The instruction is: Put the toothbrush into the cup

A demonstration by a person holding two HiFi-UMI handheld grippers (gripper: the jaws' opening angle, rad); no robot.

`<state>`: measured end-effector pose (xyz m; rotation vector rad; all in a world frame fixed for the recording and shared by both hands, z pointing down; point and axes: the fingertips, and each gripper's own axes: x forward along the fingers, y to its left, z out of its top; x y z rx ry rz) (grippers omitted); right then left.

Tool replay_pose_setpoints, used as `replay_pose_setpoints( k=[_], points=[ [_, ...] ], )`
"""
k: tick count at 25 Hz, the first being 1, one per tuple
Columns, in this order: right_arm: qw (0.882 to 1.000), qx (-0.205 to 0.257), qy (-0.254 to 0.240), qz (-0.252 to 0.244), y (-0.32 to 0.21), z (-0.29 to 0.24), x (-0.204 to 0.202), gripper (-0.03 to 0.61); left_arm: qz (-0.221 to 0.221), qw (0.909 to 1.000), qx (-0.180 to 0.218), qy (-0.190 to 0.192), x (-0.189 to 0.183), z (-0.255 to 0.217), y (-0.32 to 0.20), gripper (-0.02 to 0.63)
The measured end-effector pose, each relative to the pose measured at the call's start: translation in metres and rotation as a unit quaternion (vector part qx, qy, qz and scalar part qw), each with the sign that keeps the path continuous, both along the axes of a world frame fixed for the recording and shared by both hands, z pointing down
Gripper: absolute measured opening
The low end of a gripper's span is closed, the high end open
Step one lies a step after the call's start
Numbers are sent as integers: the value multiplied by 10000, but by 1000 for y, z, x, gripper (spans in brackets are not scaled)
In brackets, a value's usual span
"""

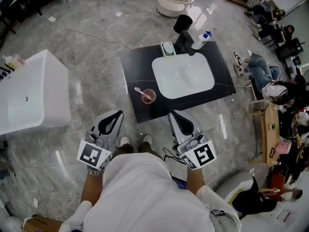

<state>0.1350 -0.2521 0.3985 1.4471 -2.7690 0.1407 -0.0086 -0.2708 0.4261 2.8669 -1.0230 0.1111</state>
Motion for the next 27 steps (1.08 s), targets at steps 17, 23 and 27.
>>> replay_pose_setpoints(
  k=[17,23,27],
  points=[
    [9995,45,282,-137,-5,1,-23,11,-235,9997,12,-49,-25,-2,2,2],
    [9990,-61,418,-111,-3,9,-23,11,-213,9998,12,-28,-23,-3,2,2],
    [9990,-95,419,-86,-2,11,-21,11,-184,9998,-1,-19,-21,-2,4,2]
  ],
)
